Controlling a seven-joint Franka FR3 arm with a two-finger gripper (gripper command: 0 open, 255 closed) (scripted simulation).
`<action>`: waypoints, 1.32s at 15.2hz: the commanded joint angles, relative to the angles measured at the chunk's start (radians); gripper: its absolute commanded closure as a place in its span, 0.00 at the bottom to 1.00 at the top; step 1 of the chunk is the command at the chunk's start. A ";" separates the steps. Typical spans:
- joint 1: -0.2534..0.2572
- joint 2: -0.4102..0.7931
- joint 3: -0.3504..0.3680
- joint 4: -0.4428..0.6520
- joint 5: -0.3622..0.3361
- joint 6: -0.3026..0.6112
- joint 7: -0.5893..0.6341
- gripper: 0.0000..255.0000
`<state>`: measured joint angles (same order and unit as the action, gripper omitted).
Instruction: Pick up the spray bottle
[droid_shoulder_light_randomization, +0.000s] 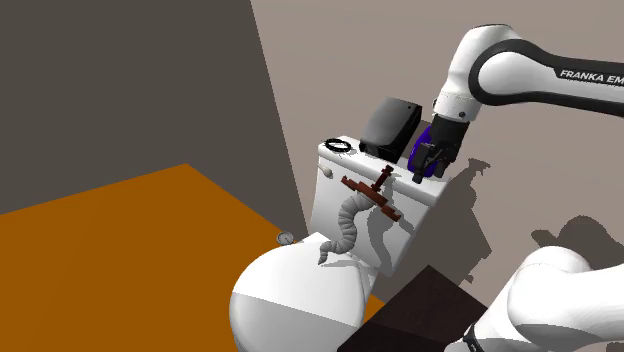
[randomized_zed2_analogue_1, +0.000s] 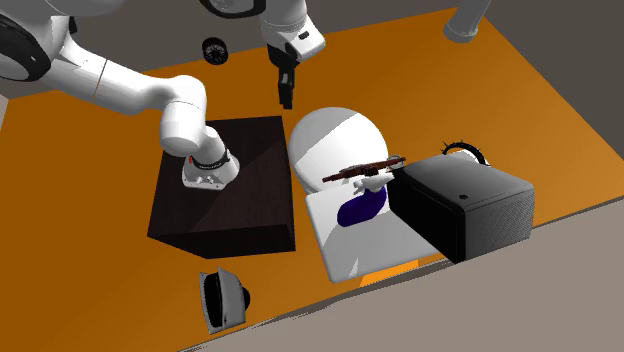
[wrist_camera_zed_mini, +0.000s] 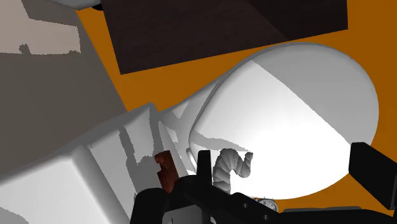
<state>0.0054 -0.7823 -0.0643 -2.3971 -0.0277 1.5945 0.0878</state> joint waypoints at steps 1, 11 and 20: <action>0.000 0.000 0.000 0.000 0.000 0.000 0.000 0.00; -0.022 0.029 -0.275 0.020 -0.135 0.172 -0.374 0.00; 0.054 0.188 -0.558 0.176 -0.126 0.321 -0.726 0.00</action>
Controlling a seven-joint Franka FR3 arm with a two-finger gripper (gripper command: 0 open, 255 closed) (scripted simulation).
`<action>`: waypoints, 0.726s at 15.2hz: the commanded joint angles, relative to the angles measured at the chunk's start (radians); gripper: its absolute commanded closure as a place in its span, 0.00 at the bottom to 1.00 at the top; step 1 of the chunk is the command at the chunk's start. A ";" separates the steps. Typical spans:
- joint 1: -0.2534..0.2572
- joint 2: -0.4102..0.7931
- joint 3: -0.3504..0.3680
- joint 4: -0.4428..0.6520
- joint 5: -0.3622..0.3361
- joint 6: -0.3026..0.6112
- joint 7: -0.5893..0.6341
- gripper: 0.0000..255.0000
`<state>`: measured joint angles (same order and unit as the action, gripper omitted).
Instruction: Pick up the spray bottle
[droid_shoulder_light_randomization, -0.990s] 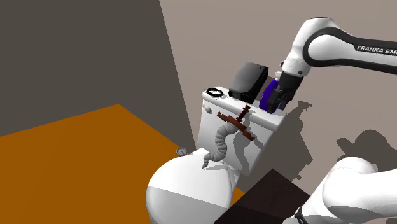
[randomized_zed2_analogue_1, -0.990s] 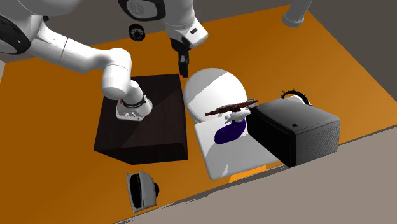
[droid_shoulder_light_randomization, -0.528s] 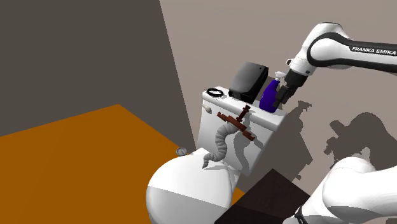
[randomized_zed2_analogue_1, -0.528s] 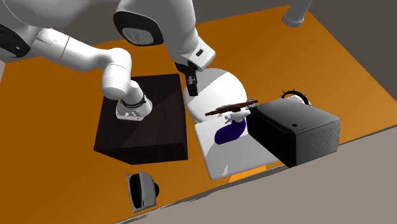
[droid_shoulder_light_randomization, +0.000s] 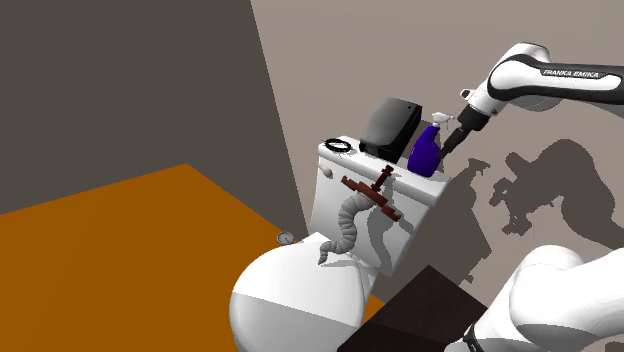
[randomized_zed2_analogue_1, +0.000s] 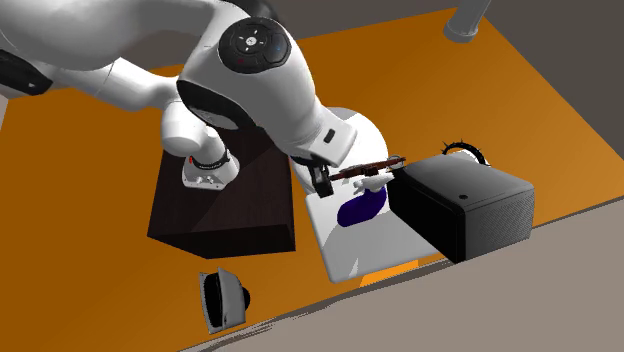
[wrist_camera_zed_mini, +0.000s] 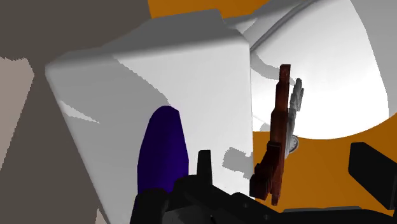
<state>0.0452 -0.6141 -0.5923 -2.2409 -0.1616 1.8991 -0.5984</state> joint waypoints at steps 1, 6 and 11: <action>0.031 0.044 -0.065 0.045 0.021 0.029 -0.082 0.00; 0.148 0.186 -0.269 0.198 0.130 0.072 -0.310 0.00; 0.155 0.196 -0.294 0.156 0.138 0.124 -0.334 0.00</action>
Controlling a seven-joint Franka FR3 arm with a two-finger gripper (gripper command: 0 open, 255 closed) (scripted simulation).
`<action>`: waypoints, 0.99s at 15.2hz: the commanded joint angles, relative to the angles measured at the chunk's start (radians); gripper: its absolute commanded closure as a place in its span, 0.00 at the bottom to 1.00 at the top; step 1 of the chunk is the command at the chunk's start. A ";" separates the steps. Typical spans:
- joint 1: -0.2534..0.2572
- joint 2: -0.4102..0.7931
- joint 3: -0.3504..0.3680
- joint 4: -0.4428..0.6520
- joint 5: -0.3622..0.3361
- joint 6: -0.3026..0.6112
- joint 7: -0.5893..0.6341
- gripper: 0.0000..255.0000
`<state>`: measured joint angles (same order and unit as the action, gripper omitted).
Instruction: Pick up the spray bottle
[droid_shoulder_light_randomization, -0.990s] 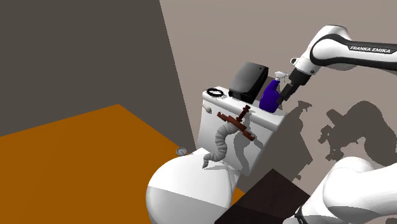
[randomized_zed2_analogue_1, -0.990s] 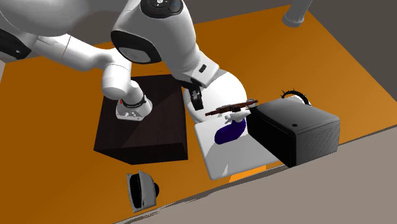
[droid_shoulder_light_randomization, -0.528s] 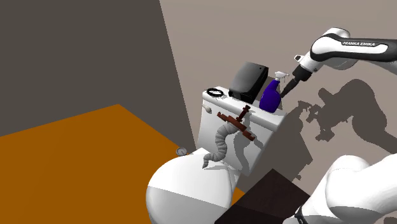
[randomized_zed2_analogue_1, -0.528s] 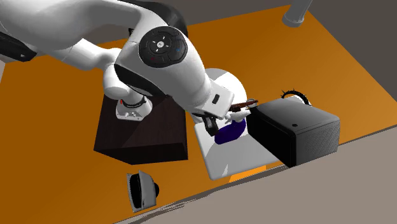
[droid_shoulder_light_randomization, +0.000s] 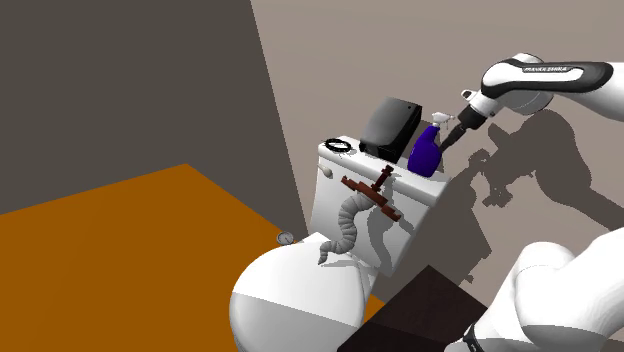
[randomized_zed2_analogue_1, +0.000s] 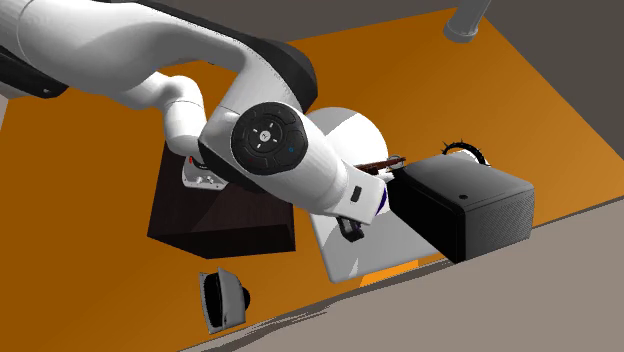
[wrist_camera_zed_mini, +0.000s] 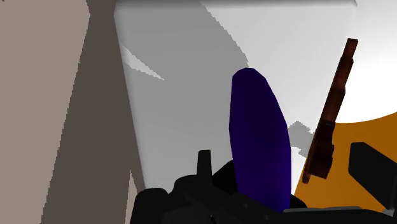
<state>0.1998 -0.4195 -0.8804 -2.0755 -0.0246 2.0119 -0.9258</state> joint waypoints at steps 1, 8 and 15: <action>0.000 0.002 -0.009 -0.022 0.001 0.024 -0.009 0.00; 0.000 0.004 -0.017 -0.051 0.002 0.055 -0.017 1.00; 0.001 0.005 -0.018 -0.053 0.003 0.058 -0.018 1.00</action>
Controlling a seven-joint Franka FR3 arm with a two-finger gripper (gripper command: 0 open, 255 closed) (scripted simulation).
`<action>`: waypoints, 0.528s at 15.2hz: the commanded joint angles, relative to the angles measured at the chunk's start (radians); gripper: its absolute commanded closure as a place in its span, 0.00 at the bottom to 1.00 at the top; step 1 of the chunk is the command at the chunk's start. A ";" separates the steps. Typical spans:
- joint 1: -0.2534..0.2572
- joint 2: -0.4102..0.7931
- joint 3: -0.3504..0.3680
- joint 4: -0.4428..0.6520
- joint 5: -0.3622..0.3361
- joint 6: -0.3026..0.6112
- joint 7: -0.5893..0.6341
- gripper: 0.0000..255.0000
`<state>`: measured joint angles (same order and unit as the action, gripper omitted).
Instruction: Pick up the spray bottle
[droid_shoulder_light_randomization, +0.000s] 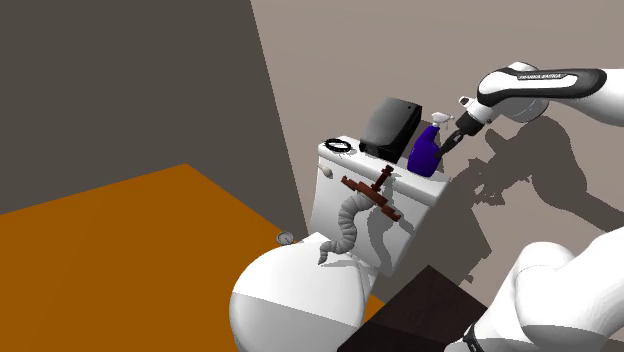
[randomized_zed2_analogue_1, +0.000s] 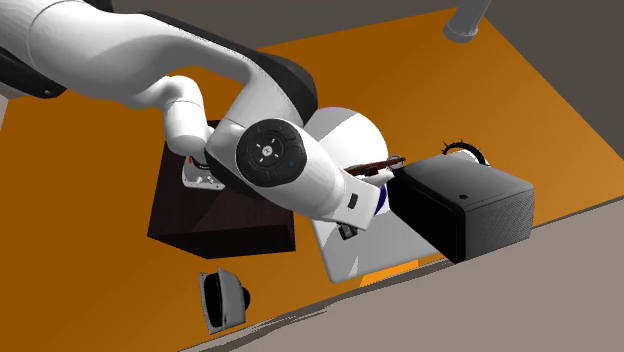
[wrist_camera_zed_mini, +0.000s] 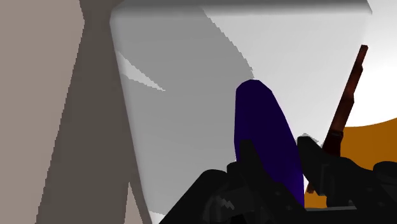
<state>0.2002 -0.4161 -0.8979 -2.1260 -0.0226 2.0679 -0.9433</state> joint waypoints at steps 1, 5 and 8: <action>0.000 0.000 0.003 0.009 0.000 -0.011 0.003 1.00; 0.000 -0.003 0.016 0.058 -0.002 -0.063 0.016 1.00; 0.002 -0.003 0.024 0.097 -0.001 -0.101 0.024 1.00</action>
<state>0.2031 -0.4163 -0.8791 -2.0392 -0.0218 1.9798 -0.9243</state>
